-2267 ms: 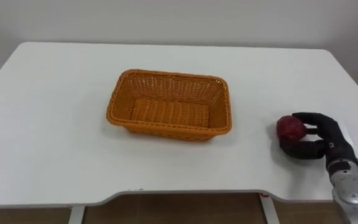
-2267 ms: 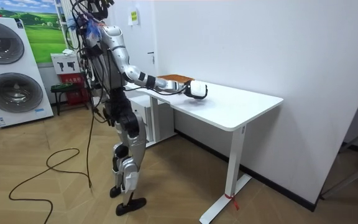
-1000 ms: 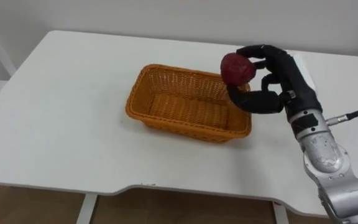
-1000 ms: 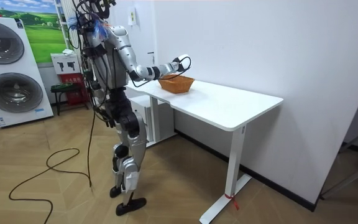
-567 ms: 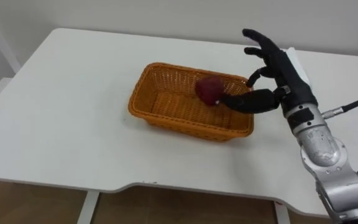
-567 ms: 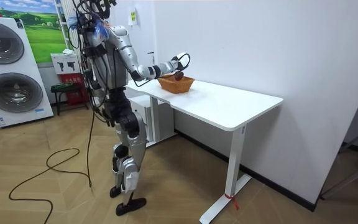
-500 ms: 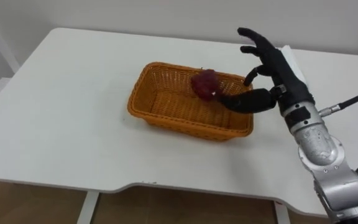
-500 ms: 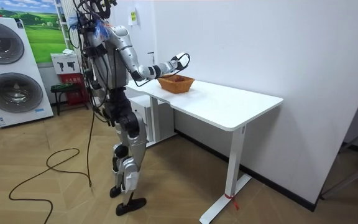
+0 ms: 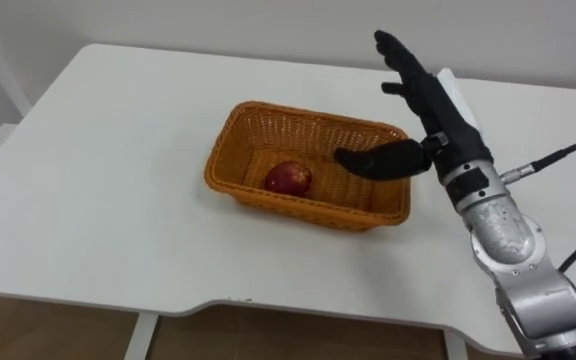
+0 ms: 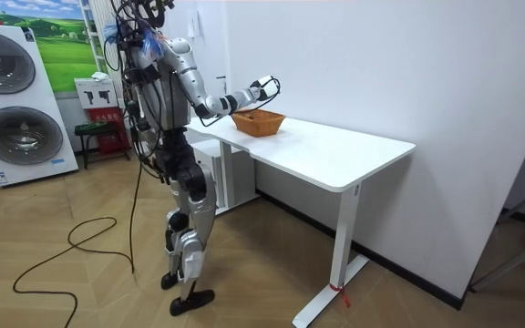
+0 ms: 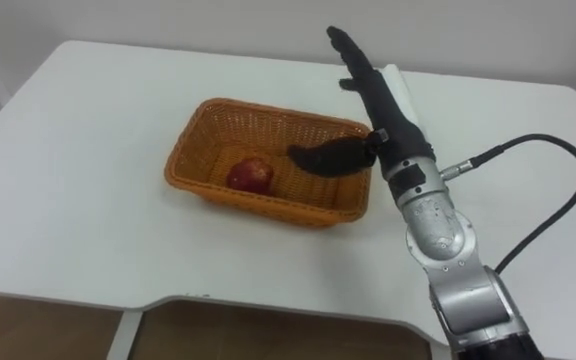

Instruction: Pick and place apple

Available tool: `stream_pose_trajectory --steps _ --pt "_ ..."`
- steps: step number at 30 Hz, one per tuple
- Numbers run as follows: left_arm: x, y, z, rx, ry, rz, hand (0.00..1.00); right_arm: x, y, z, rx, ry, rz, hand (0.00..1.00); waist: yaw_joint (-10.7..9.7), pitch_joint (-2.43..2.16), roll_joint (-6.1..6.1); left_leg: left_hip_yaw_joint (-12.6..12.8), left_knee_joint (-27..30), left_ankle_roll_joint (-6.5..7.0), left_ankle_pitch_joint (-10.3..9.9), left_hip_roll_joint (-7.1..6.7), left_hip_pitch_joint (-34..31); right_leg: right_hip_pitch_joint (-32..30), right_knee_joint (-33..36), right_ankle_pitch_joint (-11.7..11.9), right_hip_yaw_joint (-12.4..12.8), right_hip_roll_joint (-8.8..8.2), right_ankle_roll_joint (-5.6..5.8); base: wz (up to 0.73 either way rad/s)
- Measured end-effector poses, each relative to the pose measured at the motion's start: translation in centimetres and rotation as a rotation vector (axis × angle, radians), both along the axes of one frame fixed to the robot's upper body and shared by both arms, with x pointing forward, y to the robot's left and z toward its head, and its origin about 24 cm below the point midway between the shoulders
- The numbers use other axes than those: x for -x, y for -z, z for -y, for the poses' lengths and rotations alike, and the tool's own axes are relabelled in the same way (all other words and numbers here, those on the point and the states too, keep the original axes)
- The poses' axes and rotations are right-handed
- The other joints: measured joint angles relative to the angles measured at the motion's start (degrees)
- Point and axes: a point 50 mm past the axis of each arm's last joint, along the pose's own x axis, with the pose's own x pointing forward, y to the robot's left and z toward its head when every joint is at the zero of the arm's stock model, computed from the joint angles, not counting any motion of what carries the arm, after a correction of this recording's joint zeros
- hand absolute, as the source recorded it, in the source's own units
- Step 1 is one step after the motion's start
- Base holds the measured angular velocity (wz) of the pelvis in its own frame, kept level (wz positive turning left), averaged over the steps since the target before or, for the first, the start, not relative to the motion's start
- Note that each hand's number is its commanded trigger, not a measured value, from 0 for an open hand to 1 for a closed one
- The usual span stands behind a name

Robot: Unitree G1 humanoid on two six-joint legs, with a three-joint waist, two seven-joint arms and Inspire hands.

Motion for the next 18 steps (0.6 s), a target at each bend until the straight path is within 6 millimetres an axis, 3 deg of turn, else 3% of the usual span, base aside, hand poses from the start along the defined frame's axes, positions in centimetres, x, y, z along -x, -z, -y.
stream_pose_trajectory --steps 6,11,18 --pt "1.9 0.2 -0.1 -0.003 -0.021 -0.053 0.00 -0.2 -0.9 2.1 -0.016 0.124 0.057 0.00 -2.8 -0.15 -0.32 -0.7 0.4 0.01 0.0 -0.15 -0.7 0.0 0.1 0.0 -0.9 -0.17 0.01 0.07" --pt "3.0 0.1 -0.3 -0.005 -0.089 -0.059 0.00 0.7 -2.2 6.6 -0.056 0.381 0.160 0.00 -4.3 -0.28 -0.55 -0.5 0.2 0.01 0.0 -0.08 -0.2 0.0 0.3 0.0 -0.4 -0.08 0.01 -0.02" --pt "4.4 -0.1 -0.8 -0.058 -0.133 -0.054 0.00 4.0 -2.9 13.3 -0.117 0.780 0.292 0.00 -7.6 -0.54 -1.03 1.2 0.0 0.01 0.0 0.10 -0.1 -0.8 0.4 0.0 1.3 0.13 0.01 -0.12"
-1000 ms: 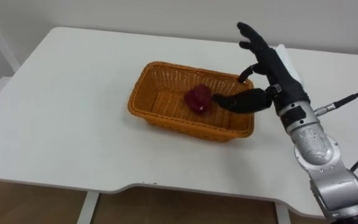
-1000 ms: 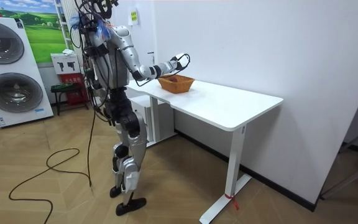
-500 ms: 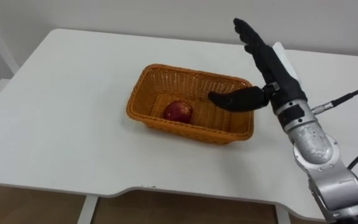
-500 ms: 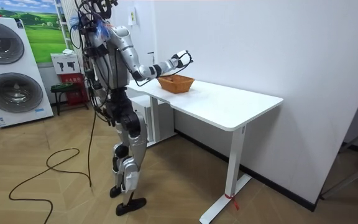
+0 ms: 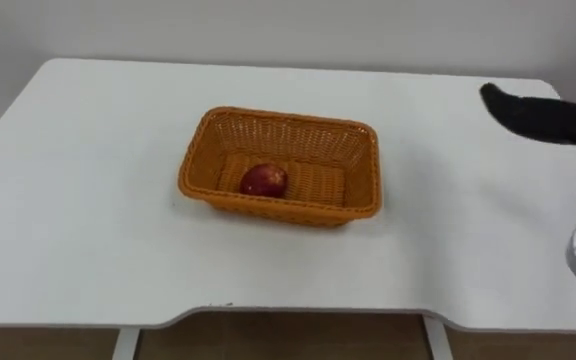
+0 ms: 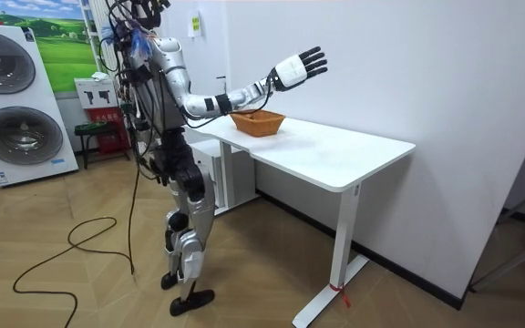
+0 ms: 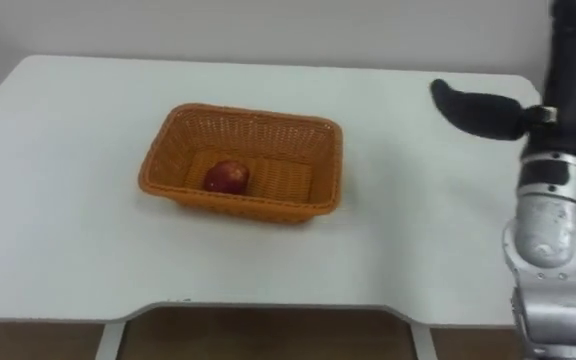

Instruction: Pick and place apple

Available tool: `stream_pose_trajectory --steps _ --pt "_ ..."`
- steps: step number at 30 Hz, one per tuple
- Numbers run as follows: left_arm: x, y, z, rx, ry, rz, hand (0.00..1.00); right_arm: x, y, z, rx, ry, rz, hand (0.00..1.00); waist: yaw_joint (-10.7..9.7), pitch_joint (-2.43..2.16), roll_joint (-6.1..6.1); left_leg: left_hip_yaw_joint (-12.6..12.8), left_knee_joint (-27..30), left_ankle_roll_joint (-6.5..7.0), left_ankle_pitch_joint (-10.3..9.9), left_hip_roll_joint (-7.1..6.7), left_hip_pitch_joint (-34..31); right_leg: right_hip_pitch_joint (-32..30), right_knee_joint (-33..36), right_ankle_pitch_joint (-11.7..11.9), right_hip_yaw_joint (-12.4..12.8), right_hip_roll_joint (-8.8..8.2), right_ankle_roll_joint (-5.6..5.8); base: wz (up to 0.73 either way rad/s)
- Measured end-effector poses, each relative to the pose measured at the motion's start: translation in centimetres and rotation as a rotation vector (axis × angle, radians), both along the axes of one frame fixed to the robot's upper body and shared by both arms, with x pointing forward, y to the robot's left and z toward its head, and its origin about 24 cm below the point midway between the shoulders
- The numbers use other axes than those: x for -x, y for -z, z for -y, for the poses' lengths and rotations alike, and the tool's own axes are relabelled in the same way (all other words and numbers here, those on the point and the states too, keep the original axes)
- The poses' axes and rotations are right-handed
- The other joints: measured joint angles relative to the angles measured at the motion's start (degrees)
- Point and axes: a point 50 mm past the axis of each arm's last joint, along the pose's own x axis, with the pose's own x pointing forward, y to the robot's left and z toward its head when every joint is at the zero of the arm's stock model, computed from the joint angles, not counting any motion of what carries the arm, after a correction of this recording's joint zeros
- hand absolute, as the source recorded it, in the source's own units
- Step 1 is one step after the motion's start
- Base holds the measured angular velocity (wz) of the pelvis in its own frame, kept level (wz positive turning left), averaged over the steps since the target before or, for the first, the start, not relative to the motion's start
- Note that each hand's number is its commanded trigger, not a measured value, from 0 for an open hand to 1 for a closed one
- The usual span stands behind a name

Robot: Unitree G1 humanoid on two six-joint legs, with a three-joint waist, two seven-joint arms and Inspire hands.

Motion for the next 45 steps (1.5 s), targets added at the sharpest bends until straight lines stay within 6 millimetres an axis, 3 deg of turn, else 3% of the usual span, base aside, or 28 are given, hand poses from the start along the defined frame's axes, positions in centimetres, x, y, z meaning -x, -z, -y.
stream_pose_trajectory --steps 5,9,11,16,20,27,32,38,45 --pt "0.4 -0.2 -0.6 -0.034 -0.069 0.015 0.00 4.0 2.8 5.5 -0.176 0.386 0.015 0.00 -2.7 -0.17 -0.64 1.0 -0.2 -0.01 0.0 0.13 0.1 -0.2 0.1 0.0 0.7 0.04 0.00 -0.10" --pt "0.5 -0.3 -0.9 -0.048 -0.097 0.018 0.00 6.9 5.3 7.4 -0.256 0.577 -0.040 0.00 -4.1 -0.09 -0.49 1.2 -0.5 0.00 0.0 0.18 0.0 -1.0 0.7 0.0 1.1 0.06 0.00 -0.06" --pt "0.8 -0.4 -1.2 -0.061 -0.125 0.010 0.00 9.4 8.1 8.7 -0.356 0.702 -0.127 0.00 -4.5 0.02 -0.64 1.2 -0.7 0.02 0.0 0.17 0.0 -0.9 0.8 0.0 1.1 0.03 0.00 0.00" --pt "1.2 -0.5 -1.4 -0.078 -0.152 -0.010 0.00 14.2 13.1 9.0 -0.488 0.877 -0.332 0.00 -4.5 0.09 0.12 1.3 -1.0 0.04 0.0 0.15 0.0 -1.2 0.8 0.0 1.8 0.10 0.00 -0.03" --pt "0.9 -0.5 -1.4 -0.083 -0.150 -0.003 0.00 17.3 17.3 7.7 -0.616 0.970 -0.523 0.00 -4.3 0.15 0.73 1.7 -0.7 0.04 0.0 0.19 -0.2 -1.7 0.8 0.0 2.8 0.31 0.00 -0.04" --pt "0.9 -0.4 -1.0 -0.077 -0.155 -0.004 0.00 21.2 22.2 4.4 -0.836 1.032 -0.758 0.00 -4.0 0.14 0.86 1.7 -0.6 0.04 0.0 0.06 -0.1 -1.6 0.6 -0.1 3.1 0.21 0.11 -0.01" --pt "0.8 -0.1 -0.4 -0.054 -0.154 -0.013 0.00 23.5 25.1 0.6 -0.958 0.898 -0.991 0.00 -3.5 0.34 1.40 1.8 -0.7 0.03 0.0 0.10 0.0 -1.6 0.2 -0.1 3.2 0.28 0.12 0.00" --pt "1.1 0.1 0.3 -0.035 -0.134 -0.050 0.00 25.9 26.9 -2.6 -1.106 0.704 -1.197 0.00 -1.5 0.24 1.96 1.4 -0.9 0.06 -0.1 0.04 0.2 -1.2 -0.2 -0.1 2.6 0.23 0.12 0.04" --pt "1.5 0.5 1.2 -0.005 -0.147 -0.088 0.00 25.3 27.7 -4.5 -1.128 0.416 -1.350 0.00 -1.0 0.31 2.85 1.3 -0.6 0.05 -0.1 0.02 0.2 -0.6 -0.5 -0.1 1.8 0.11 0.12 0.04"
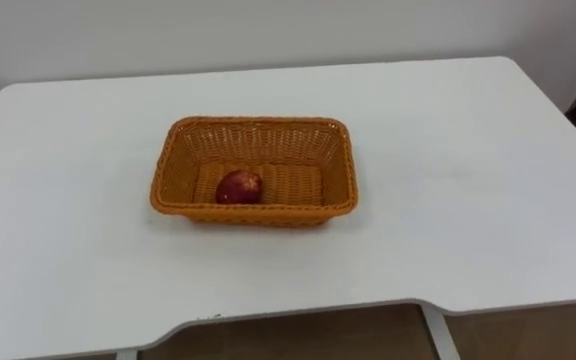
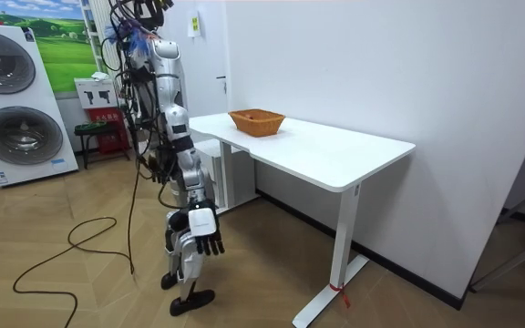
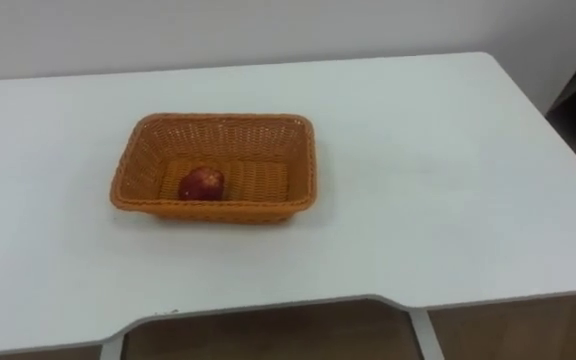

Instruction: Pick and place apple

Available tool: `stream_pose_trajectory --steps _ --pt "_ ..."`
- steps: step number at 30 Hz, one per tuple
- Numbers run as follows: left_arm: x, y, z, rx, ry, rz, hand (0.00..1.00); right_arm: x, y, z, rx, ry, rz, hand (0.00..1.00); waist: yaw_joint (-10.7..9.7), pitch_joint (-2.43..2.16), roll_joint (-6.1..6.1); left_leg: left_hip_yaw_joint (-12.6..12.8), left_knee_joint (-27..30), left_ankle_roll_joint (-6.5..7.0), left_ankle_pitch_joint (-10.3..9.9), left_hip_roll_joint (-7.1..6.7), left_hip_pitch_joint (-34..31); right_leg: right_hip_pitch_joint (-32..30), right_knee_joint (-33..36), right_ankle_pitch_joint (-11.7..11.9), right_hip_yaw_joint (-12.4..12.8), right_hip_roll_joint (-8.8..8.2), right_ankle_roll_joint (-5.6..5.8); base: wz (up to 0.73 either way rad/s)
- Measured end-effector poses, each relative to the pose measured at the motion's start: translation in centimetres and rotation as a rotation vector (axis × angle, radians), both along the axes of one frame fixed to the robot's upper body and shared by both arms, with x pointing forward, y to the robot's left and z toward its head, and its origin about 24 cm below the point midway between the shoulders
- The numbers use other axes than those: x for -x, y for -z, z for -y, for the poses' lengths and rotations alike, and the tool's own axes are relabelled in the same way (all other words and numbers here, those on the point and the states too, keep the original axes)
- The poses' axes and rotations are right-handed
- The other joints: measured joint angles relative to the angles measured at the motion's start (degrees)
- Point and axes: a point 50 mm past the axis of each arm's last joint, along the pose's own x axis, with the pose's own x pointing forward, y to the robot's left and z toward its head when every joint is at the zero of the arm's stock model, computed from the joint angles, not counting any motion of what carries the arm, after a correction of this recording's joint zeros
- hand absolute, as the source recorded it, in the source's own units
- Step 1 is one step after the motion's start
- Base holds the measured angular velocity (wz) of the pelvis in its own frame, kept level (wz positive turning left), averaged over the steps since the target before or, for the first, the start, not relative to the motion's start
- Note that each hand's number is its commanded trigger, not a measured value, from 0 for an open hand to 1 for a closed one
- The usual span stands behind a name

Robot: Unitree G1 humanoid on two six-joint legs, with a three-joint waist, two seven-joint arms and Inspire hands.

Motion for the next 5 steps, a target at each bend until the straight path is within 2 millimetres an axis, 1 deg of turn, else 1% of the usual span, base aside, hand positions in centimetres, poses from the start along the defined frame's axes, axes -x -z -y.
stream_pose_trajectory --steps 2,3,5 --pt "-0.3 0.1 0.1 0.008 0.003 0.001 0.00 -0.7 0.1 -0.4 -0.038 -0.083 0.016 0.00 0.7 0.06 0.10 -0.1 0.0 0.00 0.0 0.00 0.4 0.0 0.0 0.0 0.2 0.00 0.00 0.00" --pt "-0.6 0.2 0.2 0.015 0.006 -0.002 0.00 -1.0 0.2 -0.6 -0.061 -0.146 0.016 0.00 1.2 0.09 0.15 -0.1 0.0 0.00 0.0 0.00 0.4 0.0 -0.1 0.0 0.2 -0.01 0.00 0.00" --pt "-1.4 0.4 0.5 0.022 0.038 -0.002 0.00 -1.7 0.3 -1.0 -0.094 -0.231 0.023 0.00 1.5 0.14 0.19 -0.2 0.0 0.00 0.0 0.00 0.4 0.0 -0.2 0.0 0.1 0.00 0.00 0.00"
